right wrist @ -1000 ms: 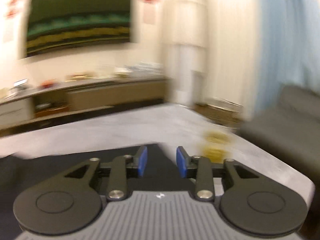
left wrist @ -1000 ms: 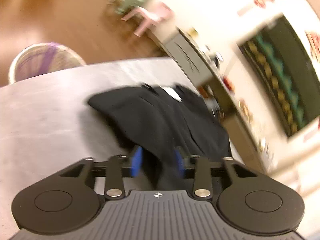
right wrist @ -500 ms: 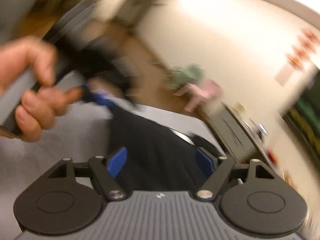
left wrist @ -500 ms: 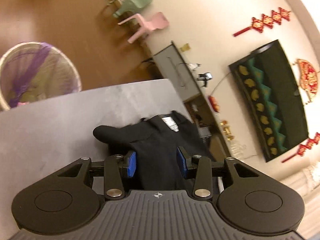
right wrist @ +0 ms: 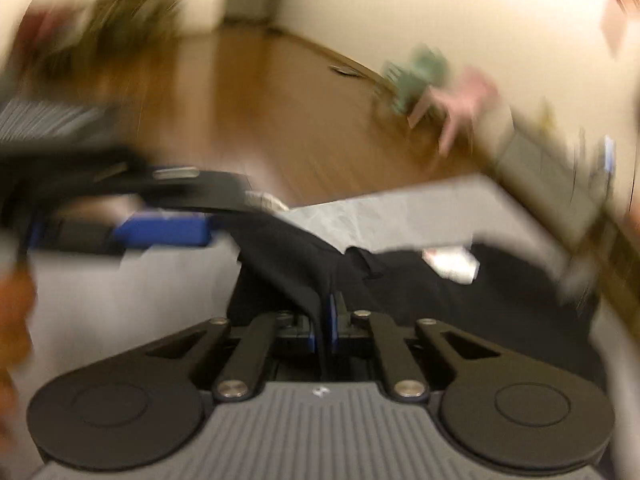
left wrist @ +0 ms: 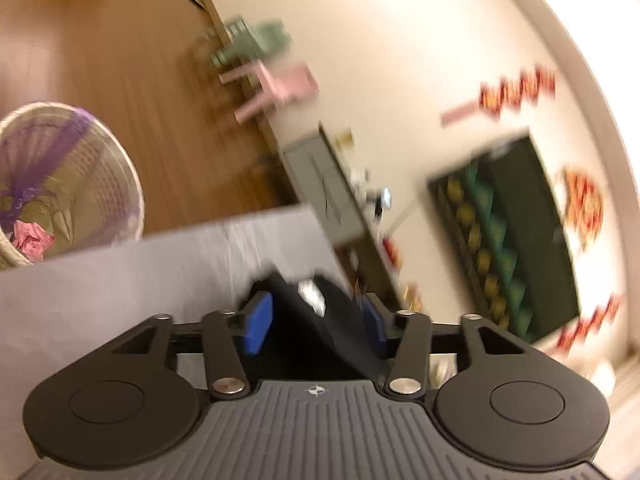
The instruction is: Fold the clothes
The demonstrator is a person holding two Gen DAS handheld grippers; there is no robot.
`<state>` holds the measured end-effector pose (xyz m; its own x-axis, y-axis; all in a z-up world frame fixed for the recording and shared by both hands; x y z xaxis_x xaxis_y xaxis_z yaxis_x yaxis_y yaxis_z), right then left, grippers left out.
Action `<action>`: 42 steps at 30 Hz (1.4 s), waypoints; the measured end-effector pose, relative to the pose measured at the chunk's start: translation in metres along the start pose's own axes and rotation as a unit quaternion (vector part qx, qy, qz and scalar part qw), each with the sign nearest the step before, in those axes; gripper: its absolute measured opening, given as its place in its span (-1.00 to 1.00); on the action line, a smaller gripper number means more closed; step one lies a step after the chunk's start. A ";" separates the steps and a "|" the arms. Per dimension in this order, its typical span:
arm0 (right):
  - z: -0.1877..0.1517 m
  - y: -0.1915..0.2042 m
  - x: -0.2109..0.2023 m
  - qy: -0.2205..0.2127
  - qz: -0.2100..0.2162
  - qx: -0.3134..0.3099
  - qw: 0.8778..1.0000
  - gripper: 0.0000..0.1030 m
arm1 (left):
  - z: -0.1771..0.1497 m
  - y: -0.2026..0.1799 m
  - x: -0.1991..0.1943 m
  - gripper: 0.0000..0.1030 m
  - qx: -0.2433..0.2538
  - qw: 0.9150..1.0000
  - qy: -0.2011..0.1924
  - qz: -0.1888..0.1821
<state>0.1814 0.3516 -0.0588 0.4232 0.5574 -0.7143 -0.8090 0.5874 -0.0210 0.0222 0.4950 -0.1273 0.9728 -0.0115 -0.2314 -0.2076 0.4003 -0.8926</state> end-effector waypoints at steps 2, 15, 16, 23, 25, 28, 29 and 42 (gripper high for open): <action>-0.001 -0.029 -0.005 -0.001 0.037 0.098 0.995 -0.88 | -0.001 0.005 -0.003 0.14 -0.026 0.999 0.007 -0.023; -0.035 -0.084 -0.036 -0.037 0.162 0.369 0.914 -0.88 | -0.045 0.003 0.070 0.21 -0.003 0.990 0.135 0.034; -0.036 -0.086 -0.036 -0.038 0.171 0.376 0.910 -0.88 | -0.045 0.000 0.079 0.21 0.010 0.990 0.132 0.041; -0.054 -0.067 -0.038 -0.041 0.183 0.319 0.929 -0.73 | 0.003 0.004 0.097 0.19 -0.029 0.999 0.029 0.006; -0.062 -0.052 -0.031 -0.018 0.151 0.273 0.950 -0.39 | 0.010 0.013 0.090 0.22 -0.056 0.998 0.028 0.006; -0.073 -0.043 -0.022 -0.010 0.082 0.224 0.971 -0.05 | 0.012 0.024 0.079 0.27 -0.073 0.996 0.048 0.018; -0.075 -0.044 -0.020 -0.010 0.074 0.225 0.972 -0.05 | 0.012 0.027 0.074 0.27 -0.075 0.995 0.052 0.027; -0.045 -0.052 0.015 -0.027 0.061 0.249 0.966 -0.98 | -0.017 0.014 0.074 0.38 0.014 0.991 0.128 0.034</action>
<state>0.2116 0.3029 -0.1001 0.3698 0.6619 -0.6521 -0.5634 0.7178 0.4091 0.0899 0.4845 -0.1629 0.8982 -0.2137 -0.3843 -0.2654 0.4333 -0.8613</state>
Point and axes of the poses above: each gripper's, at about its wrist camera, not at the fingertips, and x roughly the way its jaws point, y to its left, z to its top, the point moved 2 cm from there along x, roughly the way its jaws point
